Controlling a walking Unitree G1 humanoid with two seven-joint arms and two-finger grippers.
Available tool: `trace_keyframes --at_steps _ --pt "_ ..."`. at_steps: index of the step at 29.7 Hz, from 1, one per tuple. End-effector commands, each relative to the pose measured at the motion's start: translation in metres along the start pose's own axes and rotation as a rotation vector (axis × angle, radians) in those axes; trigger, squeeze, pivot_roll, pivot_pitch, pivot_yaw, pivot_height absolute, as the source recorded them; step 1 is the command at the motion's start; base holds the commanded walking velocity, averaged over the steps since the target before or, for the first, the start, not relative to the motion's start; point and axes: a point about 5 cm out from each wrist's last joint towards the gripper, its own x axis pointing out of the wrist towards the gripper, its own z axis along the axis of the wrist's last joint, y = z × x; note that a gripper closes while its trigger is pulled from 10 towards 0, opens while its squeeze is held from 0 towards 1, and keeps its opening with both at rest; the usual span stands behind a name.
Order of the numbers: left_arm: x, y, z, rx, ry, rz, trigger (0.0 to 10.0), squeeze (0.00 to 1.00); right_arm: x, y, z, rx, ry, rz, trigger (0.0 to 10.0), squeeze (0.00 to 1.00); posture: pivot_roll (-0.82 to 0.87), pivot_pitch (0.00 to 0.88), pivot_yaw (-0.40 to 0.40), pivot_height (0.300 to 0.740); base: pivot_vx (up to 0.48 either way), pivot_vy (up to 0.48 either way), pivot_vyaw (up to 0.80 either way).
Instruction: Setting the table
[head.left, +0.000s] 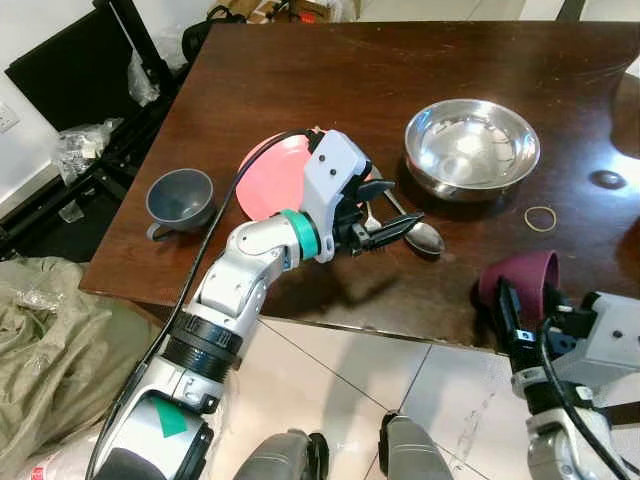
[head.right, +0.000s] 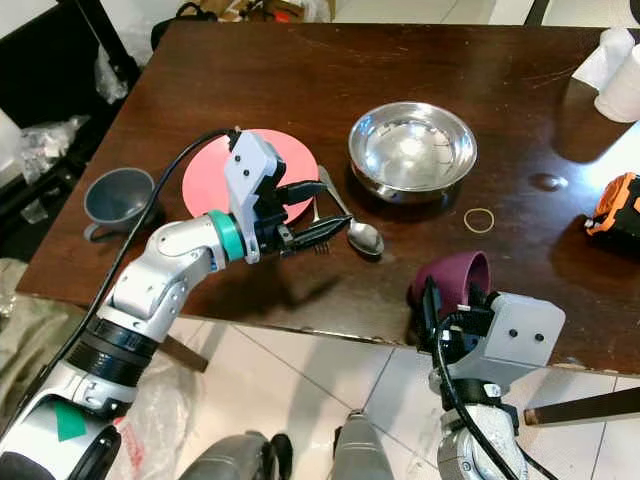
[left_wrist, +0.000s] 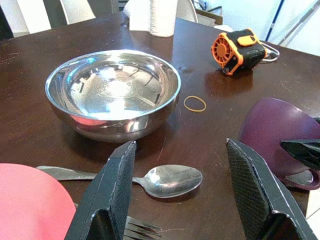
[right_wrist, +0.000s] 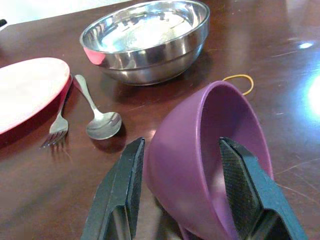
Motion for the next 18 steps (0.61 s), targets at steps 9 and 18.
trace_keyframes --at_steps 9,18 --pt "-0.002 0.001 -0.002 0.011 0.017 0.012 10.0 0.00 0.001 -0.015 -0.010 -0.026 0.059 -0.008 0.0 0.00 -0.11 0.069 0.151 0.740 0.000 0.000 0.00" --pt "-0.001 0.000 -0.002 0.010 0.013 0.010 10.0 0.00 0.000 -0.023 -0.016 -0.058 0.099 -0.010 0.0 0.00 -0.12 0.058 0.150 0.740 0.000 0.000 0.00"
